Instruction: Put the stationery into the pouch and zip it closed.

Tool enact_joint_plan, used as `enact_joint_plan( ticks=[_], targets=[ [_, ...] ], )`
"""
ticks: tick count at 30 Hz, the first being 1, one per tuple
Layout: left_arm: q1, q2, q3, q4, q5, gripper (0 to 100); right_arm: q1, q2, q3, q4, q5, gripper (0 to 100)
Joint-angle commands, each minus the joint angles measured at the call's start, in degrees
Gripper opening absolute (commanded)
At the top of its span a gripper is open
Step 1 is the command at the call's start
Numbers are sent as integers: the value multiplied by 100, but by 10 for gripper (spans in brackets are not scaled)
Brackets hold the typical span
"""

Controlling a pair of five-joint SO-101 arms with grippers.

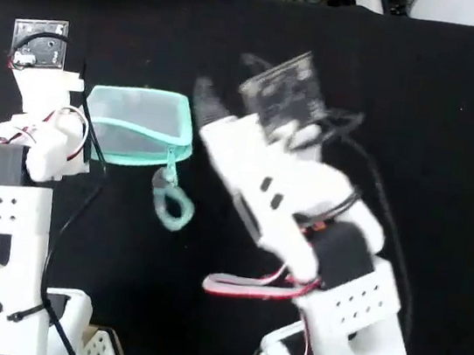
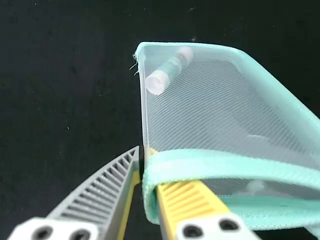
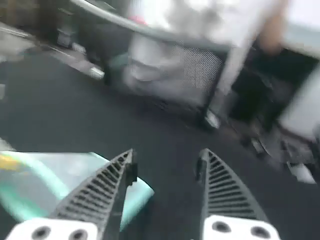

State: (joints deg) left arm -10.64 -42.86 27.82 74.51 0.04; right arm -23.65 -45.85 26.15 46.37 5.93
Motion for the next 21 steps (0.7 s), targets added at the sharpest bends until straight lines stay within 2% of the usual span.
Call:
enact_joint_plan(
  ticks=[1, 6, 8, 11, 15, 21],
  targets=[
    [66, -35, -277, 0, 44, 32, 1073, 620, 453, -114, -422, 114],
    [242, 149, -725, -290, 35, 33, 1389, 2589, 954, -730, -448, 97],
    [277, 360, -1112, -88, 35, 33, 1398, 3363, 831, -897, -422, 99],
    [277, 844, -1596, 290, 62, 31, 1398, 4277, 602, -1020, 53, 99],
    [277, 1451, -1727, 466, 70, 30, 1398, 5147, 321, -1521, 686, 99],
    [259, 1591, -1437, 466, 44, 30, 1380, 5789, -277, -1459, 844, 99]
  ],
)
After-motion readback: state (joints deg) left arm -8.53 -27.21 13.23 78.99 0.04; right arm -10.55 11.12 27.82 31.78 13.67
